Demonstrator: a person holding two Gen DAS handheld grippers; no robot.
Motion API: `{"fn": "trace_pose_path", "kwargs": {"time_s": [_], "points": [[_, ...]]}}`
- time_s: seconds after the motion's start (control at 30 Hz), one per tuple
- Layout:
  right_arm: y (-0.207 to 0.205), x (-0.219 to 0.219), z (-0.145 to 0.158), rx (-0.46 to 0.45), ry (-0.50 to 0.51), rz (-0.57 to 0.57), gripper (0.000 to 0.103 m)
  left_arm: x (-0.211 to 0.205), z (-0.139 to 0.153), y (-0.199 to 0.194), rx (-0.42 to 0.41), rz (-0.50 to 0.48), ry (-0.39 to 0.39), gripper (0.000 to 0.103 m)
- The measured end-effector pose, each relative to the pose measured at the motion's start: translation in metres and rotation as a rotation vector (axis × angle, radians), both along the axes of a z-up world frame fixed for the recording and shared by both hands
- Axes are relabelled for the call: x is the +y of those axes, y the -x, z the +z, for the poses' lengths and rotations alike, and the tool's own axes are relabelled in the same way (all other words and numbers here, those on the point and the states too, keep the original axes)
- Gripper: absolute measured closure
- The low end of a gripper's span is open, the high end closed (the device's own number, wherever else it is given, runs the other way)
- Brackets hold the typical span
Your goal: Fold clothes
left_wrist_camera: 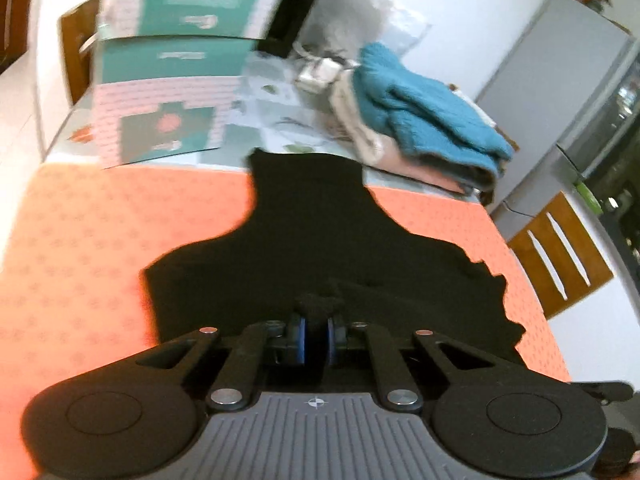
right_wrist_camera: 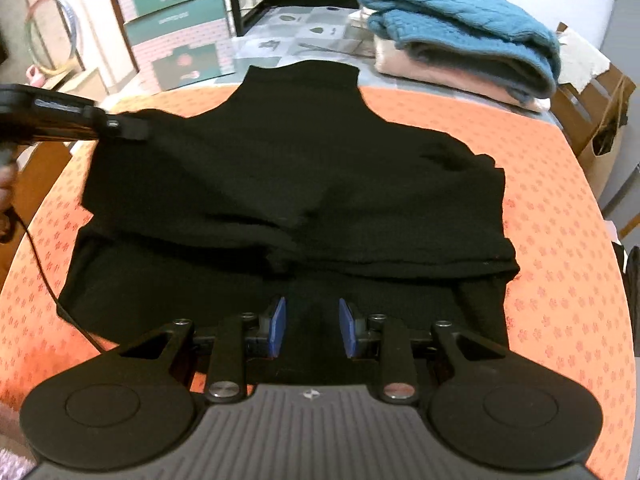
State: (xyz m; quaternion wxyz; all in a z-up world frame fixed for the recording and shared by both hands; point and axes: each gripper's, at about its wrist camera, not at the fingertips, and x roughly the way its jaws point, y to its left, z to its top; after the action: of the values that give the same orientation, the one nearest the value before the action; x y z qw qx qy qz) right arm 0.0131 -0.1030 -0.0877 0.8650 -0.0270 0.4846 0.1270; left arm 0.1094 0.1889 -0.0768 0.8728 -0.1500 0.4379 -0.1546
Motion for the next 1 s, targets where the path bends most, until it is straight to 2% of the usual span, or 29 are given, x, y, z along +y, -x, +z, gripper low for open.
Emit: {"fn": "trace_pose_path", "kwargs": {"time_s": [0.13, 0.23, 0.37, 0.5, 0.57, 0.77, 0.93, 1.0], "points": [[-0.008, 0.010, -0.001, -0.021, 0.010, 0.036, 0.068, 0.030, -0.001, -0.007, 0.069, 0.053, 0.001, 0.091], [-0.016, 0.024, -0.003, -0.039, 0.007, 0.093, 0.063, 0.048, -0.007, -0.007, 0.119, 0.086, 0.008, 0.091], [-0.023, 0.048, -0.006, -0.046, 0.016, 0.180, 0.063, 0.064, -0.016, -0.006, 0.182, 0.118, 0.023, 0.090], [-0.027, 0.068, -0.007, -0.053, 0.039, 0.239, 0.063, 0.066, -0.024, -0.002, 0.225, 0.126, -0.020, 0.089], [-0.028, 0.073, -0.007, -0.049, 0.043, 0.251, 0.063, 0.067, -0.027, 0.000, 0.238, 0.130, -0.041, 0.083], [-0.030, 0.063, -0.005, -0.017, 0.002, 0.193, 0.063, 0.058, 0.001, 0.004, 0.083, 0.073, -0.046, 0.062], [-0.032, 0.036, 0.000, 0.013, -0.140, 0.054, 0.063, 0.027, 0.024, -0.012, -0.033, -0.057, -0.011, 0.050], [-0.034, 0.028, 0.000, 0.023, -0.200, 0.005, 0.063, 0.007, 0.024, -0.023, -0.034, -0.134, 0.003, 0.048]]}}
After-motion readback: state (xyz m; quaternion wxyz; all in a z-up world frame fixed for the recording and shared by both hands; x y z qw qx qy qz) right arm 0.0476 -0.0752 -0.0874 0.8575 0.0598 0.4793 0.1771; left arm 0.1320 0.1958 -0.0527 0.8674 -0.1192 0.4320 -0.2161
